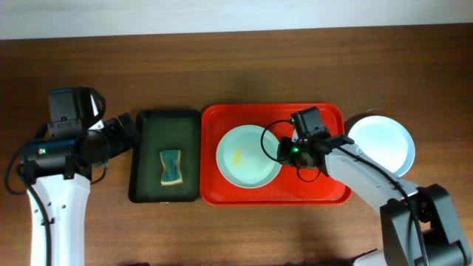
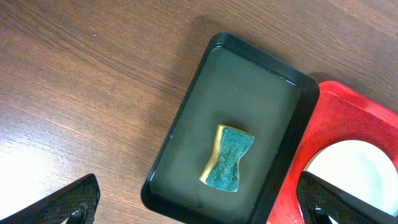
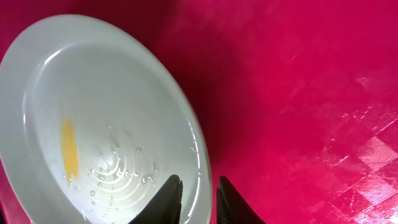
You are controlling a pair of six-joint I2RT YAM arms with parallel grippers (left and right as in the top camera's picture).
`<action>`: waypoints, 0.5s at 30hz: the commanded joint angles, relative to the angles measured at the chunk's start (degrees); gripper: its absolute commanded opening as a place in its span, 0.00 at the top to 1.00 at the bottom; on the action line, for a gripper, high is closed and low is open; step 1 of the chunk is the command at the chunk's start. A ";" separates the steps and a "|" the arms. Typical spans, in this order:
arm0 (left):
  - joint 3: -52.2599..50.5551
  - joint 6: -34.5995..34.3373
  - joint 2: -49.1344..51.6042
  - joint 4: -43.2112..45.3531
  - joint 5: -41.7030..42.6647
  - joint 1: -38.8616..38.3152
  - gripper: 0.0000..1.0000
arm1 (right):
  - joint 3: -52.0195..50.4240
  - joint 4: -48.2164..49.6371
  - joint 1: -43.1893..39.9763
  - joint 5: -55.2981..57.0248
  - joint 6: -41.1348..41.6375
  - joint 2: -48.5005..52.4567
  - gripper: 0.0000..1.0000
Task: Clean dirty plates on tray and stack at the side
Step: 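Grip the rim of the remaining plate with the right gripper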
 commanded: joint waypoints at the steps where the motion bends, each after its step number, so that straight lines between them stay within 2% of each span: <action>1: 0.74 -0.57 -0.07 -0.07 -0.39 0.24 0.01 | -0.57 0.15 0.96 2.40 0.31 1.88 0.83; 3: 0.74 -0.57 -0.07 -0.04 -0.39 0.24 0.01 | -0.57 0.13 0.96 2.40 0.28 2.67 0.87; 7: 0.74 -0.57 -0.07 -0.07 -0.39 0.24 0.01 | -0.57 0.17 0.96 2.43 0.31 2.67 0.89; 8: 0.74 -0.57 -0.07 -0.07 -0.39 0.24 0.01 | -0.57 0.00 0.98 2.40 0.31 2.67 0.96; 15: 0.74 -0.57 -0.07 -0.07 -0.39 0.24 0.01 | -0.57 -0.22 0.96 1.16 0.26 2.67 0.96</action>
